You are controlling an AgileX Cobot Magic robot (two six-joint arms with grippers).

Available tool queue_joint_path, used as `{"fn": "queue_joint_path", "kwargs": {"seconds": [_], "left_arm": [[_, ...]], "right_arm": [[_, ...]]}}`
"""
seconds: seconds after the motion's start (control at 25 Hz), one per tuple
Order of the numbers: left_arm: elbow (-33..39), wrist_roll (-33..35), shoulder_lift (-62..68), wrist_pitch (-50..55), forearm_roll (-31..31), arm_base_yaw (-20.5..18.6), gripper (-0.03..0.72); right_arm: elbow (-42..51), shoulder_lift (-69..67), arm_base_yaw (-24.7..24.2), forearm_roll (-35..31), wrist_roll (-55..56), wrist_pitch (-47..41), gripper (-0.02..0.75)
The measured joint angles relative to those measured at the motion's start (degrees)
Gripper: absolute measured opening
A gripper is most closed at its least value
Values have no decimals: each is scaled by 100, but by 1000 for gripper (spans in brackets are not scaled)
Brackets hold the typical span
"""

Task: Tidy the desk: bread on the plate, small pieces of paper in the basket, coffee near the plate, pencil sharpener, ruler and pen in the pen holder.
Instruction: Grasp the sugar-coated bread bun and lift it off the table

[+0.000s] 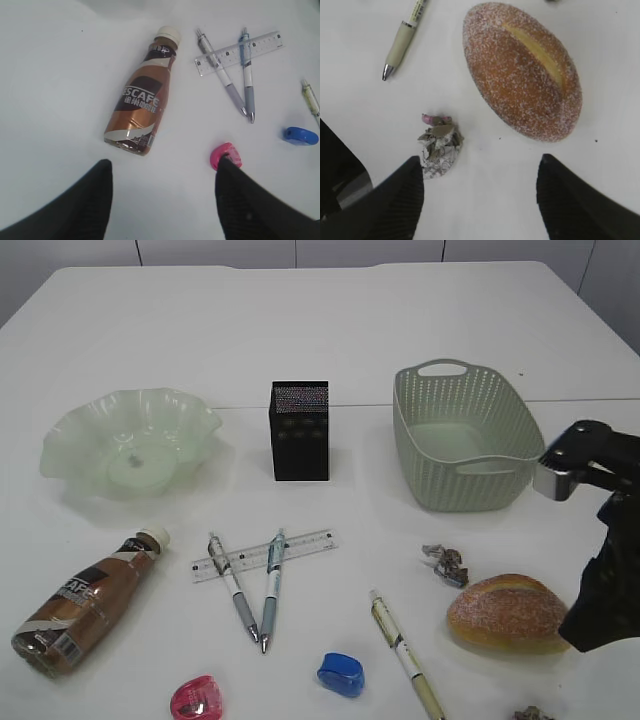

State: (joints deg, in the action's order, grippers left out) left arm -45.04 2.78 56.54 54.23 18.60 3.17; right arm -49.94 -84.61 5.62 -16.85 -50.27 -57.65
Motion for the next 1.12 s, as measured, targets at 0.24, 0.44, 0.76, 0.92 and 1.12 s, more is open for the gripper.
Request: {"fn": "queue_joint_path", "kwargs": {"seconds": [0.24, 0.44, 0.76, 0.92, 1.12], "left_arm": [[0, 88, 0, 9, 0, 0, 476], [0, 131, 0, -2, 11, 0, 475], [-14, 144, 0, 106, 11, 0, 476], [-18, 146, 0, 128, 13, 0, 476], [-18, 156, 0, 128, 22, 0, 475]], "right_arm": [[37, -55, 0, 0, -864, 445, 517], [37, -371, 0, -34, -1031, 557, 517], [37, -761, 0, -144, -1174, 946, 517], [37, -891, 0, -144, -1403, 1016, 517], [37, -1151, 0, -296, -1446, 1176, 517]]}}
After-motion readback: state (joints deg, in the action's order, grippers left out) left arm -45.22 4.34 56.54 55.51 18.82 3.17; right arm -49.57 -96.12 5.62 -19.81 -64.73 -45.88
